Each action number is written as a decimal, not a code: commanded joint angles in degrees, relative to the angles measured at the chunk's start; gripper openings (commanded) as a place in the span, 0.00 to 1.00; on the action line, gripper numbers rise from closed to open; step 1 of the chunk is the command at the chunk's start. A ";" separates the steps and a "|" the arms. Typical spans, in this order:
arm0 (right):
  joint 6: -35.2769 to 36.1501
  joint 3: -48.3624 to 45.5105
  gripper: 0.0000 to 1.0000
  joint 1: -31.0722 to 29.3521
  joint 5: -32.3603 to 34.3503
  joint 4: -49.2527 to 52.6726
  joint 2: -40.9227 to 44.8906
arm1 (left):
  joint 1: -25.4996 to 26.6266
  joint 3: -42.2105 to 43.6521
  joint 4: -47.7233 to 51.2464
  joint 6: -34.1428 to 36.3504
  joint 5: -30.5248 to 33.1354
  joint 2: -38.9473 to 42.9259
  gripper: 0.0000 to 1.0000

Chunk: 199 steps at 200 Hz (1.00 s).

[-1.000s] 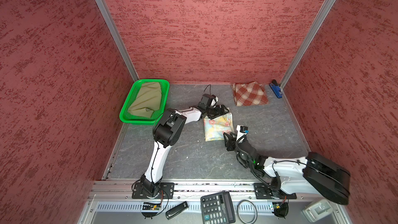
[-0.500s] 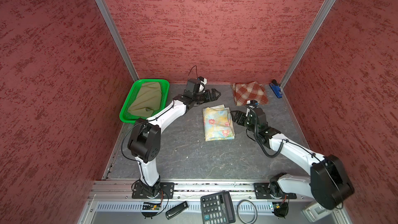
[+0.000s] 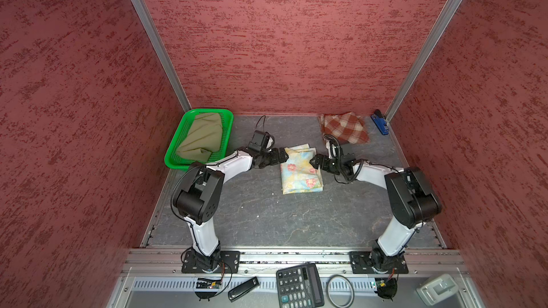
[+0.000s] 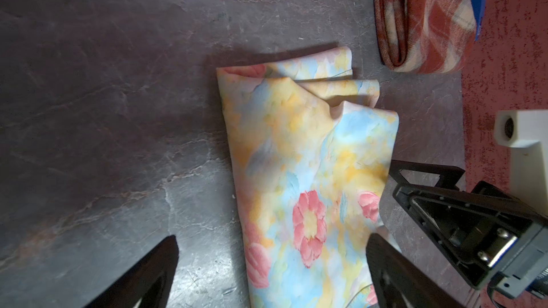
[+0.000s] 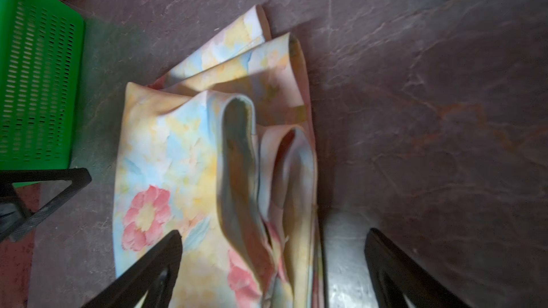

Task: Fold and stack the skirts
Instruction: 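Grasp the folded floral skirt's edges with both grippers, then carry the folded floral skirt with the right gripper onto the plaid skirt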

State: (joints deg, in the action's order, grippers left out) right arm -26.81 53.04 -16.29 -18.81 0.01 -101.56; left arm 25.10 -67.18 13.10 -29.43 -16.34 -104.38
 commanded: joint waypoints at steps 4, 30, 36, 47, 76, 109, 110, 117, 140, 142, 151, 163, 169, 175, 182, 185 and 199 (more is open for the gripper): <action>3.27 2.49 0.96 1.31 -4.81 -1.80 -3.37 | 0.52 -2.29 -0.28 2.07 2.21 -4.12 0.98; 4.43 3.79 0.96 1.63 -5.10 -3.27 -6.47 | 1.21 -5.01 1.87 2.48 4.62 -7.29 0.95; 4.93 4.48 0.95 1.77 -5.44 -3.01 -7.20 | 1.41 -5.37 1.96 2.49 4.90 -7.91 0.94; 5.63 5.74 0.95 1.80 -5.88 -2.16 -8.60 | 1.69 -6.16 1.95 2.18 5.35 -8.83 0.92; 6.84 8.12 0.93 2.11 -6.24 -0.13 -11.60 | 2.35 -9.42 3.50 2.12 6.95 -11.75 0.86; 8.38 11.43 0.91 2.17 -8.14 1.93 -15.85 | 2.85 -12.95 5.62 3.45 6.58 -15.07 0.79; 8.41 11.54 0.91 2.15 -8.11 2.01 -15.99 | 2.85 -13.01 5.71 3.47 6.49 -15.11 0.78; 8.76 12.20 0.91 2.14 -8.13 2.44 -16.69 | 2.85 -13.38 6.03 3.79 6.45 -15.55 0.77; 8.75 12.99 0.88 2.15 -9.71 2.15 -18.55 | 2.59 -14.06 5.94 3.94 6.08 -16.02 0.75; 8.74 13.02 0.87 2.14 -9.90 2.11 -18.78 | 2.58 -14.11 5.96 4.01 6.04 -16.10 0.74; 8.74 13.30 0.85 2.19 -10.77 2.05 -19.69 | 2.50 -14.43 6.09 4.00 5.98 -16.29 0.73; 8.70 13.70 0.82 2.22 -11.22 2.47 -20.52 | 2.41 -15.06 6.38 4.09 5.89 -16.68 0.72; 8.70 13.53 0.80 2.20 -11.41 2.30 -20.69 | 2.32 -15.25 6.49 4.14 5.91 -16.81 0.72; 8.70 13.25 0.79 2.19 -11.59 1.96 -20.76 | 2.30 -15.47 6.50 4.20 5.74 -16.97 0.71; 8.72 12.99 0.76 2.13 -11.91 1.61 -21.00 | 2.32 -15.69 6.57 4.21 5.65 -17.10 0.70; 8.81 12.93 0.75 2.08 -12.31 1.44 -21.04 | 2.32 -15.84 6.58 4.21 5.55 -17.22 0.69; 8.54 12.44 0.68 2.10 -12.92 0.29 -21.05 | 2.27 -16.25 6.58 4.11 5.30 -17.66 0.69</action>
State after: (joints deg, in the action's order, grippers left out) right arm -17.93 68.27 -14.04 -30.24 -6.22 -118.52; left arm 27.59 -82.19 18.63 -26.09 -10.46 -119.98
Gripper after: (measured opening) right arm 0.716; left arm 0.691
